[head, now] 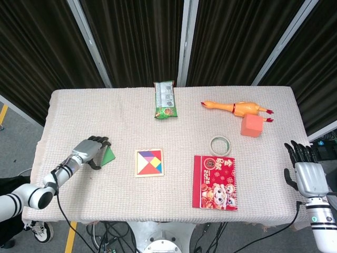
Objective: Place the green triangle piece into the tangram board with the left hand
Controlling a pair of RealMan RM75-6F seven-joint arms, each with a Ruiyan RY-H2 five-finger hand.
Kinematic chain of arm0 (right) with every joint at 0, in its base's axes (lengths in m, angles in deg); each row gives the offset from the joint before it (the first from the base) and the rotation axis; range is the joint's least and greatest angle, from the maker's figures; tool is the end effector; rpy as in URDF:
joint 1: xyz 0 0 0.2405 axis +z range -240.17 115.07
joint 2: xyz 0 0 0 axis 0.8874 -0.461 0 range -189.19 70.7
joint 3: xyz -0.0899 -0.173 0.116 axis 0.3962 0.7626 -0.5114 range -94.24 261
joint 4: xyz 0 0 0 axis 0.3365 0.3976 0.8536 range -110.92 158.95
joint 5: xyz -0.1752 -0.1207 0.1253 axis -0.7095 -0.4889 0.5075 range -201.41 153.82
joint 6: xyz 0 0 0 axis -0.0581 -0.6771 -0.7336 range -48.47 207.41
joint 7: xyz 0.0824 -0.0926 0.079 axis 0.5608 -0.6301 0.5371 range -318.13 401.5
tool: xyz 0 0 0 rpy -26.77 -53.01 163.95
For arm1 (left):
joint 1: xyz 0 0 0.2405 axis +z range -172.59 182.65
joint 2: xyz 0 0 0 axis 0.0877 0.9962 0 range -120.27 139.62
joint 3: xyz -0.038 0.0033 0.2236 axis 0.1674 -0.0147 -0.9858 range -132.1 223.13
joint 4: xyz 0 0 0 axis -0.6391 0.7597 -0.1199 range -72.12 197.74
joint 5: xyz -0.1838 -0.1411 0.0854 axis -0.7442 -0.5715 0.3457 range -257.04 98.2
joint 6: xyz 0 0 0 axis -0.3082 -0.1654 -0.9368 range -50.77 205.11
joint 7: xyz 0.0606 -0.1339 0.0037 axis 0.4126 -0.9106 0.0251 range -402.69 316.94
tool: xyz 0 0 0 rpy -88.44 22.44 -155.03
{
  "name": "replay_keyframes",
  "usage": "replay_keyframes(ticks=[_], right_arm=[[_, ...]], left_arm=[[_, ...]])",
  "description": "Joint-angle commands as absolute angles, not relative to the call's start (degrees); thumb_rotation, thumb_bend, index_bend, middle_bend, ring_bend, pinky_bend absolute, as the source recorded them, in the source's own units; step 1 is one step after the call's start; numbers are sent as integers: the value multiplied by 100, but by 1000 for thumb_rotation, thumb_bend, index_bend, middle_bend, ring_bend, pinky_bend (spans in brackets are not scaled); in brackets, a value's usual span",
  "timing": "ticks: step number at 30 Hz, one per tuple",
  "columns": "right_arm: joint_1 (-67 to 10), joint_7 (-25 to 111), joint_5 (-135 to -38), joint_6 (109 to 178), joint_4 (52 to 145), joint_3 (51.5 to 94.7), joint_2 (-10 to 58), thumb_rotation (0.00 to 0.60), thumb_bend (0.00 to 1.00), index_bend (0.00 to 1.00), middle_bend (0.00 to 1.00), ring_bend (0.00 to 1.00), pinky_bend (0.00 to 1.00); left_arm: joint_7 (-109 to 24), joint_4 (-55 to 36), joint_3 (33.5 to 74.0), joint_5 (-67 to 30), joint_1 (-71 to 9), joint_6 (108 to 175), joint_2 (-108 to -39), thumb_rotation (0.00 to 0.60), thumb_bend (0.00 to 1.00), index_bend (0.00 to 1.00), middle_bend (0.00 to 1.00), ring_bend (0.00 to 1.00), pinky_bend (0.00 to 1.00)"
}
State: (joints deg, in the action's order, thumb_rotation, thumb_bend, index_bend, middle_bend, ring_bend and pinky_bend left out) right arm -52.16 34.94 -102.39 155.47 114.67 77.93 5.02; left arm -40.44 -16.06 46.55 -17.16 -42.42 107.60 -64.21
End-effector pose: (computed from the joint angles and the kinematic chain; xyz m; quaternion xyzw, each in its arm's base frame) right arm -0.3077 -0.2252 0.1083 0.6192 -0.3798 0.3248 0.6057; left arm -0.2303 0.3581 -0.0117 -0.7826 -0.4614 -0.1799 0.3772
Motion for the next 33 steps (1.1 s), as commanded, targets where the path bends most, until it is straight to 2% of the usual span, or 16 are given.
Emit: replay_keyframes(ticks=[1,33], right_arm=[[-5214,3492,-10236,15544,11469,7793,502,600,451,0,0,0,0],[-5209,3525,-10164,15478,11420,7805,512,600,450,0,0,0,0]], left_arm=[[-4056,-1623,4660,-1729,-4245,10750,-6412,600,154,173,0,0,6],[-4211,-1550,4687,-1802,-4238,10693,-6471,600,154,215,9,0,6]])
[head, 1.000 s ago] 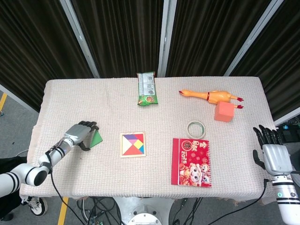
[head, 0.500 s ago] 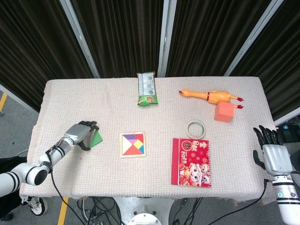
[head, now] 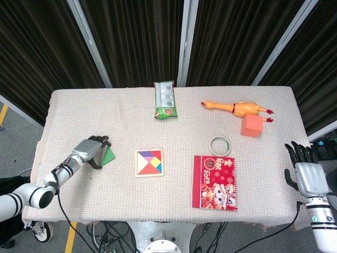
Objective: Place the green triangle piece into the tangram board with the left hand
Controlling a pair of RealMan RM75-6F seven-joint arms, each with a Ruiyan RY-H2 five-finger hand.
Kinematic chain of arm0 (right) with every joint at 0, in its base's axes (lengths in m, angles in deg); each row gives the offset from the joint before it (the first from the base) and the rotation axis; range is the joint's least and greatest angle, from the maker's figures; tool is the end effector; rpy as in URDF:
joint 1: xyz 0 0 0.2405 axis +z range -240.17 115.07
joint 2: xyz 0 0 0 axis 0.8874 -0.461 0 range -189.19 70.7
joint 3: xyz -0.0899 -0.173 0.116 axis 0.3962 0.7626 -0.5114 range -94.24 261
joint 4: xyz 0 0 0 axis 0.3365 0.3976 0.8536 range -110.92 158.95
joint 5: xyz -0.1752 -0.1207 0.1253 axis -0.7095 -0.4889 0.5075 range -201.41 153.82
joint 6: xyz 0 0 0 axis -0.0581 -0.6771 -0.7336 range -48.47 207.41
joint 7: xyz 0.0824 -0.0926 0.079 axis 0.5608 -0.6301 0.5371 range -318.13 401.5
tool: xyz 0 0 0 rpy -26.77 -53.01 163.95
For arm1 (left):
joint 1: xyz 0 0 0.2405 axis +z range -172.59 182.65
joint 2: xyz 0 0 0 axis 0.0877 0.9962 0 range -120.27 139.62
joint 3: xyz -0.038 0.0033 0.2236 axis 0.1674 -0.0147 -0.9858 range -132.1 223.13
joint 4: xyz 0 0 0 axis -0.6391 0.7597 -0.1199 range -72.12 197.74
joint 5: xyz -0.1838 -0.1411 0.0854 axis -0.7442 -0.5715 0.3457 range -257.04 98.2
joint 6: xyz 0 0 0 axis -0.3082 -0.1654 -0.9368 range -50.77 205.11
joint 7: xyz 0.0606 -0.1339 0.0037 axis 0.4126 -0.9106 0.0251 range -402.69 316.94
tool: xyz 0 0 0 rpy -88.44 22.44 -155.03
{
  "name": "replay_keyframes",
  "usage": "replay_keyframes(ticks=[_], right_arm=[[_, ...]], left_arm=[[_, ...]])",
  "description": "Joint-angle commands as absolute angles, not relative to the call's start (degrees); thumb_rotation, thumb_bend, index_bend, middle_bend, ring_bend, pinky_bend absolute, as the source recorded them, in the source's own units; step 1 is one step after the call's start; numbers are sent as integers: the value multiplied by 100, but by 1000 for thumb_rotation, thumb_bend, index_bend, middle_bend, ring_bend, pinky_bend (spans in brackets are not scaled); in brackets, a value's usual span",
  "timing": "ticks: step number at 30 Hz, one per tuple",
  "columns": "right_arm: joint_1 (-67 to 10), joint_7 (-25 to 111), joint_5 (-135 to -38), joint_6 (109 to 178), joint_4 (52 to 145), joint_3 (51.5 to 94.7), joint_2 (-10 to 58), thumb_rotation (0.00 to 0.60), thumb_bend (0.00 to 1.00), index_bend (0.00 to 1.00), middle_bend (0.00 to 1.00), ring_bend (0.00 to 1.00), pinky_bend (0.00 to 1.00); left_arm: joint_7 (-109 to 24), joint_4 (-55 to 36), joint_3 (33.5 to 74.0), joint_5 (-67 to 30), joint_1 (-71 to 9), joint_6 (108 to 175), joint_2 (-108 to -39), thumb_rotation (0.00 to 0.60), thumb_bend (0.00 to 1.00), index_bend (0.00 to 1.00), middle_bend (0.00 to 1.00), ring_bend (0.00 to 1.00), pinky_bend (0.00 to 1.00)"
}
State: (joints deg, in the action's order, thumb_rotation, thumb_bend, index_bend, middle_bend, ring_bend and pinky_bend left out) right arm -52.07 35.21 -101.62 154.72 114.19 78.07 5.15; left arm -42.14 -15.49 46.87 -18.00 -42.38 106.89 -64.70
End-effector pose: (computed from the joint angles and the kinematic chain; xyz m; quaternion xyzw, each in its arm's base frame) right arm -0.3119 -0.2251 0.1074 0.6177 -0.3868 0.3184 0.6061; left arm -0.2315 0.3591 -0.0136 -0.7714 -0.4808 -0.1838 0.3742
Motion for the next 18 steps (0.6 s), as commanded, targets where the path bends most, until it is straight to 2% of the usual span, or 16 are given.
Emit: replay_keyframes(ticks=[1,18], right_arm=[[-5209,3528,-10168,15485,11423,7802,509,600,451,0,0,0,0],[-5204,3551,-10206,15548,11459,7772,495,600,451,0,0,0,0]], left_arm=[[-4207,-1552,4686,-1802,-4237,10698,-6470,600,154,216,9,0,6],[-4178,-1598,4702,-1833,-4209,10800,-6427,600,153,245,16,0,6]])
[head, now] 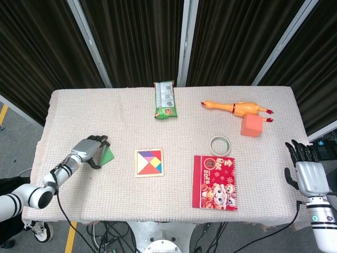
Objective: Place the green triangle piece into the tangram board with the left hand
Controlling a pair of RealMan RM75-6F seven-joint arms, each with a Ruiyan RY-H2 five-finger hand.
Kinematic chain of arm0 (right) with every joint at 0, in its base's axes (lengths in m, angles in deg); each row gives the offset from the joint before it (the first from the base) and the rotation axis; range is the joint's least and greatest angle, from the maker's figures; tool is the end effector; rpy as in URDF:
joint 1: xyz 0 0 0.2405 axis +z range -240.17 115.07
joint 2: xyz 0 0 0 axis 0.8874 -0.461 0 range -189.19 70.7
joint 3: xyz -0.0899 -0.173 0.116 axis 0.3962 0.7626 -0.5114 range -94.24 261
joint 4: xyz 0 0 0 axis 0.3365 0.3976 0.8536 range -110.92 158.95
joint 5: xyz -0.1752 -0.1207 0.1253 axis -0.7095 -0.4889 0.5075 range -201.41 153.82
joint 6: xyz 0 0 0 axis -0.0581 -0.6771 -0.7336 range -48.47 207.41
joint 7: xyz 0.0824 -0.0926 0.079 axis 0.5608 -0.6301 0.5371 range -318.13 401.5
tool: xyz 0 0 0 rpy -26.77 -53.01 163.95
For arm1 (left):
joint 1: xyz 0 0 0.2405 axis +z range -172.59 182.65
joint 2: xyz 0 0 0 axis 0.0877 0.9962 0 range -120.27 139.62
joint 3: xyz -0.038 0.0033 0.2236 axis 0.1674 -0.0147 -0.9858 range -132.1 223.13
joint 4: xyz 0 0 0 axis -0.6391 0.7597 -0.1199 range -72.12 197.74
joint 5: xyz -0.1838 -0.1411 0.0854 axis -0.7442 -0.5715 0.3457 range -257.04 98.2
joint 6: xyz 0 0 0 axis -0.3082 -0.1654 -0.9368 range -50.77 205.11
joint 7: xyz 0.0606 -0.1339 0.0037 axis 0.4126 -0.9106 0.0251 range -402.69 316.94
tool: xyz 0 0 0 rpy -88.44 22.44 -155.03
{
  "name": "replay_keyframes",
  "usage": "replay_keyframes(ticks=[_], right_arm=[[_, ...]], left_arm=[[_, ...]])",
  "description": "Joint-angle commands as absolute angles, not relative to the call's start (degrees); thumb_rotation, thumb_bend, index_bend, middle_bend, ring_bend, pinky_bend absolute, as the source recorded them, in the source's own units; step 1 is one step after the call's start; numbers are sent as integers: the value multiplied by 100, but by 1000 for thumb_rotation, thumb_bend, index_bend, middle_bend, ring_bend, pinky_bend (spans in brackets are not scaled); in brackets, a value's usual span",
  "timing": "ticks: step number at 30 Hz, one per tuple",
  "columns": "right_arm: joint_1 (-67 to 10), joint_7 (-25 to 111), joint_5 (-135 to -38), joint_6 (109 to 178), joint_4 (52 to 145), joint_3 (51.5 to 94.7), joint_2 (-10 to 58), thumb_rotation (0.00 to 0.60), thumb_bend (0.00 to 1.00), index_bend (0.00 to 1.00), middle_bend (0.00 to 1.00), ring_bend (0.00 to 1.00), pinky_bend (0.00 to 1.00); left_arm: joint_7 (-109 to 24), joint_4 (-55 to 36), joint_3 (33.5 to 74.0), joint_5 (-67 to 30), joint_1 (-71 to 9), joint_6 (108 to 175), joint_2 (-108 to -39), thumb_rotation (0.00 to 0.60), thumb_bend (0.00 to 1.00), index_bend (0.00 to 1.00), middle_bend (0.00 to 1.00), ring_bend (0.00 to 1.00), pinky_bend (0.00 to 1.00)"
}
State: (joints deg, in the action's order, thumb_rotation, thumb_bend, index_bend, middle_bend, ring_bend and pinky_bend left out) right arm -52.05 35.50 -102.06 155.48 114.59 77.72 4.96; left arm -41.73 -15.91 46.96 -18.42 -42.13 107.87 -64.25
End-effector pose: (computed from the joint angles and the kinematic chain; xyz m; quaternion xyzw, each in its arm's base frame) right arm -0.3081 -0.2268 0.1097 0.6153 -0.3821 0.3282 0.6064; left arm -0.2317 0.3598 -0.0098 -0.7681 -0.4791 -0.1891 0.3806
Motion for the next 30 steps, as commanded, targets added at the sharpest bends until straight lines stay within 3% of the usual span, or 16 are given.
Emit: replay_keyframes(ticks=[1,30], right_arm=[[-5205,3551,-10207,15549,11459,7773,494,600,451,0,0,0,0],[-5180,3544,-10178,15491,11456,7776,491,600,451,0,0,0,0]], left_arm=[[-4183,-1606,4708,-1825,-4205,10812,-6427,600,153,249,18,0,6],[-4884,-1810,4961,-1431,-4014,10989,-6387,600,196,404,103,0,22]])
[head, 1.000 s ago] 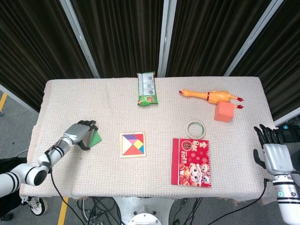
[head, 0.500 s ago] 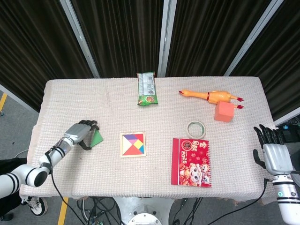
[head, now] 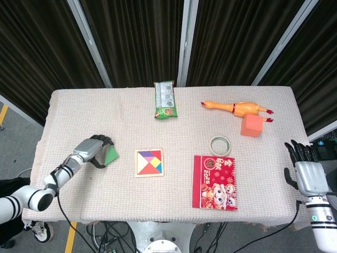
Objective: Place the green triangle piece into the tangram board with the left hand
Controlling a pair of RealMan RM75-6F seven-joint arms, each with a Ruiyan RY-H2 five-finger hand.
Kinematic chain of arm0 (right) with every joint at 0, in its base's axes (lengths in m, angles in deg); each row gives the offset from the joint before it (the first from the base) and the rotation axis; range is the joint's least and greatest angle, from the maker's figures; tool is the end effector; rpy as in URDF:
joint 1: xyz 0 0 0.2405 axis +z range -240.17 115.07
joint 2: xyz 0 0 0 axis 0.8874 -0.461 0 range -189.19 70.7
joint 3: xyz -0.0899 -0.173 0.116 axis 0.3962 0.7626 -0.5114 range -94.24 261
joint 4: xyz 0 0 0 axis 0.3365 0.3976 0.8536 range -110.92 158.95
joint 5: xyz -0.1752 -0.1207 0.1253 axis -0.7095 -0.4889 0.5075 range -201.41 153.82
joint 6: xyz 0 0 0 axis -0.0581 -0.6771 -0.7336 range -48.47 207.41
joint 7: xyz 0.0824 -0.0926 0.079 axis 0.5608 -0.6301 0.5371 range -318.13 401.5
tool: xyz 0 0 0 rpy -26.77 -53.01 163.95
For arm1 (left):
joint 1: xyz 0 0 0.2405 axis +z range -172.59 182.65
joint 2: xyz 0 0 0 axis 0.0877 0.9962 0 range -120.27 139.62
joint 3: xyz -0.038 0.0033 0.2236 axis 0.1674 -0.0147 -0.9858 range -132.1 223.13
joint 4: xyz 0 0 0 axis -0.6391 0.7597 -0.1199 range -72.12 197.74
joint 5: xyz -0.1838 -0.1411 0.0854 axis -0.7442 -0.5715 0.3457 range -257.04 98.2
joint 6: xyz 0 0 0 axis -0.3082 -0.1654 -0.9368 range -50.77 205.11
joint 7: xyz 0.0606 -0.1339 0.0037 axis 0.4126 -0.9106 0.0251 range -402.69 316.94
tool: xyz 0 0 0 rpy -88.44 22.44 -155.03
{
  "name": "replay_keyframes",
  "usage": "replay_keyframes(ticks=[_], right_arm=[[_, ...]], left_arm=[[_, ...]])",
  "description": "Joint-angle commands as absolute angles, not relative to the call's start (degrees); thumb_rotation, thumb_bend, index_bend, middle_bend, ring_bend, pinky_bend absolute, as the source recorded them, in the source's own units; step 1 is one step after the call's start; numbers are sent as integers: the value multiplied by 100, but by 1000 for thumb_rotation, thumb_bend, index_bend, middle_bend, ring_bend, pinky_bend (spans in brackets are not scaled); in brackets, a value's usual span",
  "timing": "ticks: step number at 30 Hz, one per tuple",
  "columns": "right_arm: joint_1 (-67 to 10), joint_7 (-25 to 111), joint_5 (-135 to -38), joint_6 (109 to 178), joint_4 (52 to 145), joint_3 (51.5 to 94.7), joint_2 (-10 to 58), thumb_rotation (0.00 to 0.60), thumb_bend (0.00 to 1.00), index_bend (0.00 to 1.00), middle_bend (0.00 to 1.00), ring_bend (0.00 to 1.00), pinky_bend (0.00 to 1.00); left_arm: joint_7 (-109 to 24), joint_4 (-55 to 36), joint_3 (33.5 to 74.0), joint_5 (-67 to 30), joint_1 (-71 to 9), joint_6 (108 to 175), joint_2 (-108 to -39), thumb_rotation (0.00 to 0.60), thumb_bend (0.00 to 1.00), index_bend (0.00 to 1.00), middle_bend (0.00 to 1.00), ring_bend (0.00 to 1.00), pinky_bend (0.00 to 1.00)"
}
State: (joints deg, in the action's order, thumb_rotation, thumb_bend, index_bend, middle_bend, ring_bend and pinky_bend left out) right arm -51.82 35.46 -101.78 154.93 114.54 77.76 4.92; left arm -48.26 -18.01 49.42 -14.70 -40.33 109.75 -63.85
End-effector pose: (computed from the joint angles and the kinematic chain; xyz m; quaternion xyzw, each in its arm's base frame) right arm -0.3087 -0.2278 0.1090 0.6168 -0.3843 0.3251 0.6052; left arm -0.2176 0.3571 -0.0093 -0.7458 -0.5069 -0.2379 0.3609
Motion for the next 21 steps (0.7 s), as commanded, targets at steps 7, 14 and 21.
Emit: replay_keyframes(ticks=[7,14,21], right_arm=[[-5172,3536,-10179,15490,11466,7772,489,600,451,0,0,0,0],[-5150,3610,-10134,15489,11442,7715,508,600,451,0,0,0,0],[-5079,3849,-10088,15452,11339,7607,564,600,451,0,0,0,0]], left_arm=[[-5094,-1935,5026,-1302,-3963,11049,-6349,600,202,422,110,0,22],[-4897,-2158,5069,-1684,-3994,11103,-6393,600,197,429,119,0,20],[-4173,-2707,5015,-2473,-4061,11507,-6369,600,198,440,119,0,14]])
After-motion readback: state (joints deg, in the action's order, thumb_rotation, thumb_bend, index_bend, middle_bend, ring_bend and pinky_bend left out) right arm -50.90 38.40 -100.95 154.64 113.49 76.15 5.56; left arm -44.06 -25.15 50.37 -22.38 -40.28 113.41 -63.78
